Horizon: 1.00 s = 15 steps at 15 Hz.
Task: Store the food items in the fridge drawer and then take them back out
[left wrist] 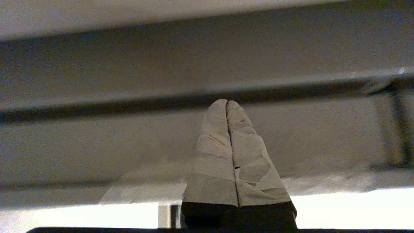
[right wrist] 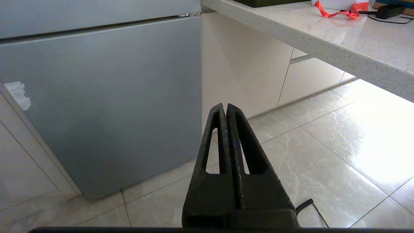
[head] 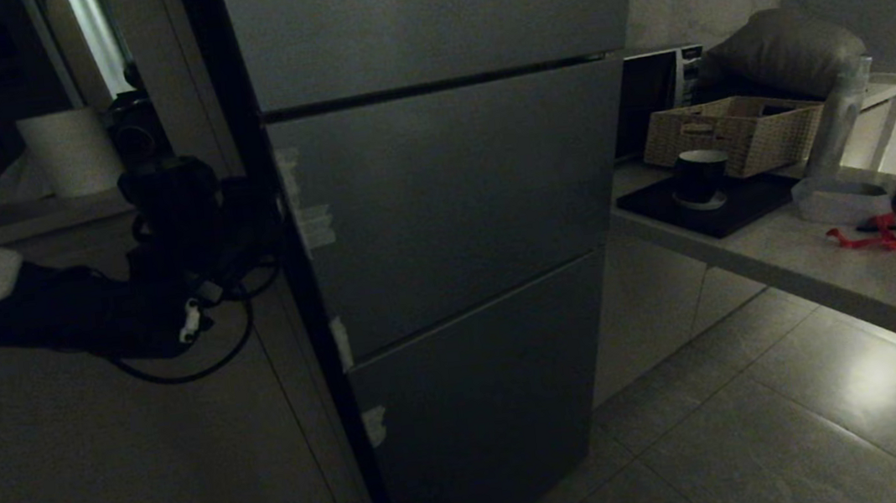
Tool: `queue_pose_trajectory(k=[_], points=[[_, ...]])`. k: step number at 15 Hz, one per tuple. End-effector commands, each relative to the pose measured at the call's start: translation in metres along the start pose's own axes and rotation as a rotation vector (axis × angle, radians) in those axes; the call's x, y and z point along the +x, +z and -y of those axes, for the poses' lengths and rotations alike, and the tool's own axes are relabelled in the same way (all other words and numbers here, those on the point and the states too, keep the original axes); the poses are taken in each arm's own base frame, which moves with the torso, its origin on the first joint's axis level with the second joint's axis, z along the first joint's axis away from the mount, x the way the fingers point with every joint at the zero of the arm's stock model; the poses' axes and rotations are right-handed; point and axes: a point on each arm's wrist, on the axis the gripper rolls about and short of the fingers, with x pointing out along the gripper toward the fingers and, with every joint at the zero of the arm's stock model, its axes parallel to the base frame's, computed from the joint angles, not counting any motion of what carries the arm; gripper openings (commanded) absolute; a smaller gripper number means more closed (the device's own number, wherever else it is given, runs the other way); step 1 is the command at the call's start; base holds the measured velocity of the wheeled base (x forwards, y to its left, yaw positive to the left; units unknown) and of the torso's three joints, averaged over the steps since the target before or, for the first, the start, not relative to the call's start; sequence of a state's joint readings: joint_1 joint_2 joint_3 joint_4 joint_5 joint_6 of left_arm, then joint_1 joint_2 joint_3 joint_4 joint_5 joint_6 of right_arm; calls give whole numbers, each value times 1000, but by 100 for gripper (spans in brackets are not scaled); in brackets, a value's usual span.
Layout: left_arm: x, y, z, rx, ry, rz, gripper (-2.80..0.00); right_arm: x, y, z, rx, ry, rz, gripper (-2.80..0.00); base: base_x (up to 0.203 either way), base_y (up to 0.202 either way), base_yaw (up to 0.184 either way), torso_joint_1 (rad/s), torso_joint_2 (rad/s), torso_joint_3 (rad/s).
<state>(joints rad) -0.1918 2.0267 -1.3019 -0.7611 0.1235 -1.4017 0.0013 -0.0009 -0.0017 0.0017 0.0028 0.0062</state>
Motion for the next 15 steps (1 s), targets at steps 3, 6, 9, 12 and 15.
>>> queue_pose_trajectory(k=[3,6,9,12,15], points=[[-8,-4,-3,-13,5,-93,-280,0,0,0,0,1,-1,-280,0,0,0,0,0,0],[-10,-6,-6,-28,9,-148,-280,0,0,0,0,1,-1,-280,0,0,0,0,0,0],[-13,-8,-5,-28,9,-168,-280,0,0,0,0,1,-1,-280,0,0,0,0,0,0],[-19,-14,-2,-27,11,-188,-280,0,0,0,0,0,-1,-280,0,0,0,0,0,0],[-32,-24,-4,-22,31,-216,-280,0,0,0,-2,1,-1,-280,0,0,0,0,0,0]])
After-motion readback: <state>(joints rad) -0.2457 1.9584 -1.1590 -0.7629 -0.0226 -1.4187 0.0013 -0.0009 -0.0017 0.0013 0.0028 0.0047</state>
